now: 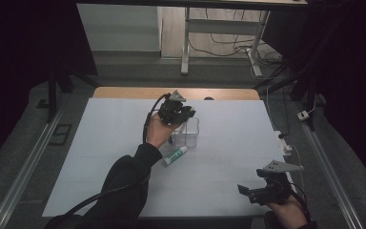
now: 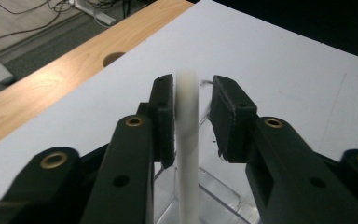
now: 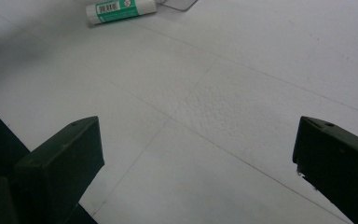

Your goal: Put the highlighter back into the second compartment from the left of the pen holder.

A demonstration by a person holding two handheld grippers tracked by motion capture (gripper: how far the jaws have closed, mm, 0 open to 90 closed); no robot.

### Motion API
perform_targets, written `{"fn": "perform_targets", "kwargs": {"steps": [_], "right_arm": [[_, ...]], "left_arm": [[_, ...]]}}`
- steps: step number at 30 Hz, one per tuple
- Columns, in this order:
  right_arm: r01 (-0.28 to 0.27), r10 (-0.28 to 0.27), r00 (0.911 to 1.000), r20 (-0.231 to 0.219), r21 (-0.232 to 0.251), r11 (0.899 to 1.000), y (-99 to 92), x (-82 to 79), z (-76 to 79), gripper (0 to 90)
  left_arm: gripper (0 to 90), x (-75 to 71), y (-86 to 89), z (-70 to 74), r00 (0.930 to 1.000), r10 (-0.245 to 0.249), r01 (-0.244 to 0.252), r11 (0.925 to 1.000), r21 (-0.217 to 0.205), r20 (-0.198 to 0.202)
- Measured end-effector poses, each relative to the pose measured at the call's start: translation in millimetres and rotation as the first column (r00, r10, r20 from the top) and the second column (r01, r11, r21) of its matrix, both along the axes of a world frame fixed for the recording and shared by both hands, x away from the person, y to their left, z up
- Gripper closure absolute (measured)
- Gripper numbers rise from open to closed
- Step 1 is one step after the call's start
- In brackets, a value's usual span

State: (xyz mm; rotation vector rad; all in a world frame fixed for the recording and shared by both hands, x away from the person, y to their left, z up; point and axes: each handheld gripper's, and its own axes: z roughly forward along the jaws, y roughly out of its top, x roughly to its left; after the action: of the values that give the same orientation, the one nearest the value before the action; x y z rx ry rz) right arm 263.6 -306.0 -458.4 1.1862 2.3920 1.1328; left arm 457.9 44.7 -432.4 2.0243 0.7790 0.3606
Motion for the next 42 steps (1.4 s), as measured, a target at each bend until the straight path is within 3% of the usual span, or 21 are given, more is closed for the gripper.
{"fn": "perform_targets", "kwargs": {"steps": [3, 11, 16, 18, 21, 26, 29, 32, 37, 42], "right_arm": [[0.000, 0.000, 1.0000, 0.000, -0.001, 1.000, 0.1, -0.1, 0.1, 1.4], [-0.001, 0.001, 1.0000, -0.003, -0.008, 1.000, 0.3, 0.0, 0.3, 1.4], [-0.003, 0.003, 1.0000, -0.002, -0.008, 1.000, 0.6, 0.4, 0.1, 1.4], [-0.002, 0.002, 1.0000, -0.002, -0.007, 1.000, 0.7, 0.3, 0.0, 1.4], [-0.002, 0.002, 1.0000, -0.002, -0.008, 1.000, 0.7, 0.5, 0.0, 1.4], [-0.002, 0.002, 1.0000, -0.001, -0.009, 1.000, 0.8, 0.6, -0.1, 1.4], [-0.001, 0.001, 1.0000, -0.002, -0.009, 1.000, 0.9, 0.5, 0.0, 1.4], [-0.001, 0.001, 1.0000, -0.001, -0.009, 1.000, 0.8, 0.6, -0.1, 1.4], [-0.001, 0.001, 1.0000, -0.001, -0.009, 1.000, 0.8, 0.6, -0.1, 1.4], [-0.003, 0.003, 1.0000, -0.003, -0.011, 1.000, 0.8, 0.7, 0.0, 1.4]], "left_arm": [[62.6, -2.2, 4.1, 7.9, 1.0000, 0.000, 0.000, 0.9999, -0.010, 0.002], [43.9, -13.5, 13.1, 22.0, 0.9996, -0.019, 0.018, 0.9994, 0.028, 0.020], [30.6, -20.4, 17.3, 25.2, 0.9992, -0.038, 0.039, 0.9984, 0.041, -0.015], [22.0, -22.2, 18.5, 26.3, 0.9981, -0.041, 0.042, 0.9985, 0.035, -0.047], [16.2, -27.2, 19.0, 28.0, 0.9976, -0.040, 0.043, 0.9974, 0.057, -0.057], [7.1, -32.9, 20.0, 28.8, 0.9950, -0.061, 0.065, 0.9961, 0.059, -0.079], [2.9, -36.1, 20.1, 28.5, 0.9949, -0.060, 0.066, 0.9955, 0.068, -0.081], [0.0, -39.6, 22.3, 28.2, 0.9945, -0.065, 0.069, 0.9967, 0.043, -0.082], [0.0, -46.6, 27.1, 26.7, 0.9949, -0.062, 0.067, 0.9956, 0.066, -0.079], [0.0, -53.4, 35.6, 24.6, 0.9930, -0.069, 0.074, 0.9960, 0.050, -0.096]]}}
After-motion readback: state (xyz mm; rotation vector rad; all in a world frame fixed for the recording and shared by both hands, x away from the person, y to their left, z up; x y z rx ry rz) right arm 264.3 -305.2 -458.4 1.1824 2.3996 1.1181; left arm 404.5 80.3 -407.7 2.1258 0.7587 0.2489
